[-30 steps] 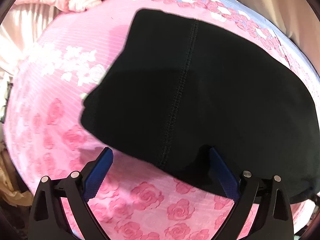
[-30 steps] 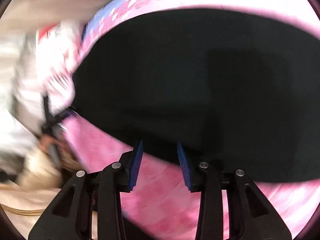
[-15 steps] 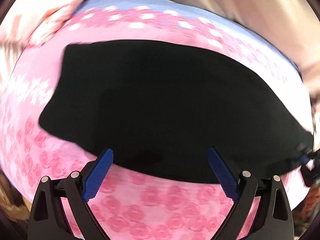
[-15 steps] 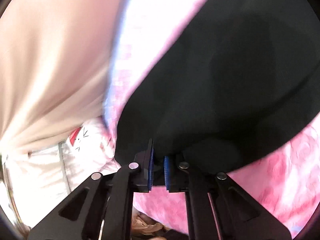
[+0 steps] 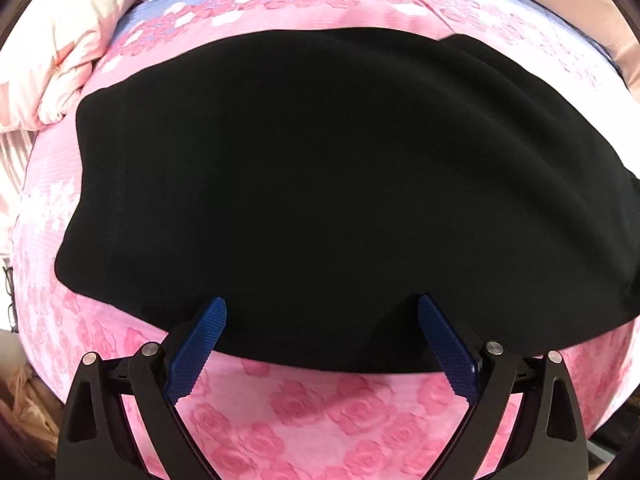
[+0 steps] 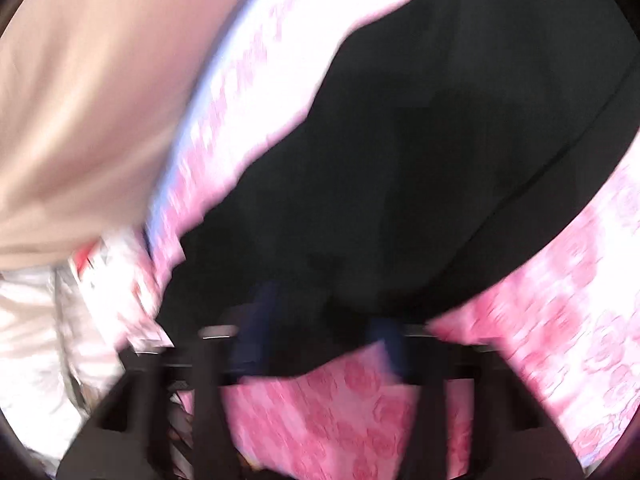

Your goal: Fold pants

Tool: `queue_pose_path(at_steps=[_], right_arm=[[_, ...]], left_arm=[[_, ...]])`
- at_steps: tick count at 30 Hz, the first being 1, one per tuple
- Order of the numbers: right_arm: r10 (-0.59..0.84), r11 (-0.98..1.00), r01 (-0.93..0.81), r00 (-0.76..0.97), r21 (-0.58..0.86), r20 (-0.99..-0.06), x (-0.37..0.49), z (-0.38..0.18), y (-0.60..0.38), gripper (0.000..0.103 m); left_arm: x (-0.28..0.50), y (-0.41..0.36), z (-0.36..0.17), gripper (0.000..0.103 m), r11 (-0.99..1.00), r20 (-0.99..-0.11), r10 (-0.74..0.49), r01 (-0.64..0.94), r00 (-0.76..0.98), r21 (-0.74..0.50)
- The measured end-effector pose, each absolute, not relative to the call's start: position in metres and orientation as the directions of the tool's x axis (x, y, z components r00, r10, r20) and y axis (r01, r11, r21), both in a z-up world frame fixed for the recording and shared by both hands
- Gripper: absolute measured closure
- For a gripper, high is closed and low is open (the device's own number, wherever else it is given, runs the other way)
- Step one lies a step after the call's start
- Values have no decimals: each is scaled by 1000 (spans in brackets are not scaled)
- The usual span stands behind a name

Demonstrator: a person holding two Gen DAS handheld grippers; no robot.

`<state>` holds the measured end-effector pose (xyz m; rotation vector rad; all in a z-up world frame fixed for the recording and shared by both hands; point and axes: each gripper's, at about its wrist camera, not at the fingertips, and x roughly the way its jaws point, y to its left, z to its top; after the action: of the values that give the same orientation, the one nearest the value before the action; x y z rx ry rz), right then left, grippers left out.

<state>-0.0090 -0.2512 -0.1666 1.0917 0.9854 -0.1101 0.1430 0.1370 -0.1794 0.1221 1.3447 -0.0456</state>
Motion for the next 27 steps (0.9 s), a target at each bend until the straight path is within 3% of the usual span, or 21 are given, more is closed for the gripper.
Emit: queue_pose_path(at_steps=[3,5,6,7,8,12,15,20,24,26,27], right_arm=[[292,575,540,567,615,-771,-14,-161,-274,88],[299,509,520,641,686,-707,-21,-155,-278,87],[275,517,522,649,678,-710,-24,-153,-281,70],[247,545,558,607,626,-756,-23,-158,-284,48],[239,538,591,577,601,-781,-21,-166,-288,51],[213,281,596,726,752,-654,-35,-179,-323,51],[157,219,609,749,762,-644,-31,-185,-340,88],[8,328,518,835,790,-550,-40,-121,-339,92],[-62,401,744,605,535,-794,-56,-133,-372,88],[3,302,687,693,661,-721,-48,-138,-369,77],[2,291,680,703,673,-711,-45,-138,-371,52]], left_arm=[[143,145,-182,5,994,-971,16,98,240,40],[141,152,-178,5,995,-969,34,88,245,57],[141,153,-177,5,993,-966,55,84,254,79],[140,157,-177,5,993,-965,61,82,255,85],[141,159,-179,5,994,-967,55,75,249,76],[145,165,-179,5,996,-971,52,53,234,66],[146,165,-179,5,996,-971,64,50,231,78],[135,146,-174,5,996,-974,77,28,212,85],[135,141,-174,5,995,-973,98,6,211,101],[134,137,-172,5,993,-972,112,-1,204,114],[134,136,-171,5,993,-972,120,-3,202,122]])
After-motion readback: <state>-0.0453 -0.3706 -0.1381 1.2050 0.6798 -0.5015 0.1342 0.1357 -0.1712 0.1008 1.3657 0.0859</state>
